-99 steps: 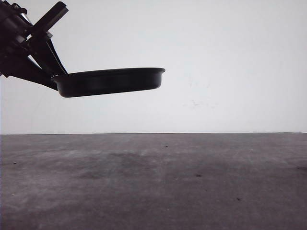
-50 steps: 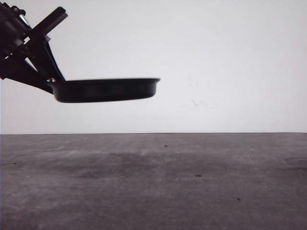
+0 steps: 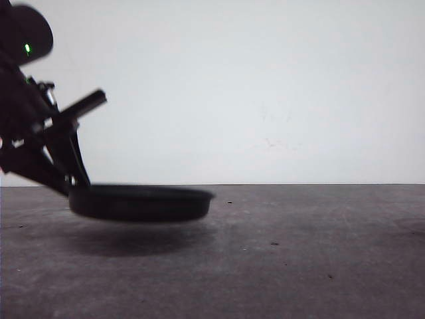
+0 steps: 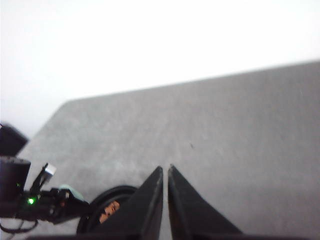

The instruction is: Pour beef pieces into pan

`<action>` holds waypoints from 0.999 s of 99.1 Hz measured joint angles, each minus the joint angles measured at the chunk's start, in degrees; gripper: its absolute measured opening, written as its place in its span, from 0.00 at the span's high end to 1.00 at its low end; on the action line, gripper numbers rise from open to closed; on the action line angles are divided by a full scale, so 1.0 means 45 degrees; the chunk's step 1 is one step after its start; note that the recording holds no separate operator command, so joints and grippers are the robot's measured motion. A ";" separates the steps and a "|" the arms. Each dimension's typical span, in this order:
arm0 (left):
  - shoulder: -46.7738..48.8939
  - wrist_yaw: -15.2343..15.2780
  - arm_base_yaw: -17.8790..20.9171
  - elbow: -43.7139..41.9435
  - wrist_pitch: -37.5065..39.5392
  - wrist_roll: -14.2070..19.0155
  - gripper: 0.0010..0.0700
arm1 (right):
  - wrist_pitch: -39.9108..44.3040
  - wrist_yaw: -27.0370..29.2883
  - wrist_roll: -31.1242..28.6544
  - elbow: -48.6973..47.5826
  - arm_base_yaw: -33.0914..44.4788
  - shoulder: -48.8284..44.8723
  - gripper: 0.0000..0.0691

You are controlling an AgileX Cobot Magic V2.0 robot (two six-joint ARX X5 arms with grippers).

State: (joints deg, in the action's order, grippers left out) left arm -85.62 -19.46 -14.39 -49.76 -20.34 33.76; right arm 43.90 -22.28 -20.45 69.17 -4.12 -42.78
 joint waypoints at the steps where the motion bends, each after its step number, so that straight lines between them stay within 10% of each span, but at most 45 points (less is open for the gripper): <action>1: -0.0053 0.0000 0.0000 0.0000 -0.0019 -0.0005 0.95 | 0.0097 0.0063 0.0019 -0.0005 -0.0010 0.0024 0.98; 26: -0.0573 -0.0034 -0.0005 -0.0010 -0.0141 -0.0219 0.90 | 0.1778 0.1336 0.0865 -0.0049 -0.0010 0.0398 0.98; 57: -0.0568 -0.0092 -0.0005 -0.0024 -0.0155 -0.0112 0.01 | 0.1792 0.1345 0.1180 -0.0049 -0.0010 0.0335 0.98; 99: 0.4216 0.1982 0.0481 -0.0024 -0.0369 0.0029 0.01 | 0.1588 0.2166 0.2380 -0.0049 -0.0015 0.0350 0.98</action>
State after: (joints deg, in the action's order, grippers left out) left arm -66.65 -10.55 -12.23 -49.87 -22.00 33.89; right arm 51.05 -12.53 -9.74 68.95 -4.19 -41.21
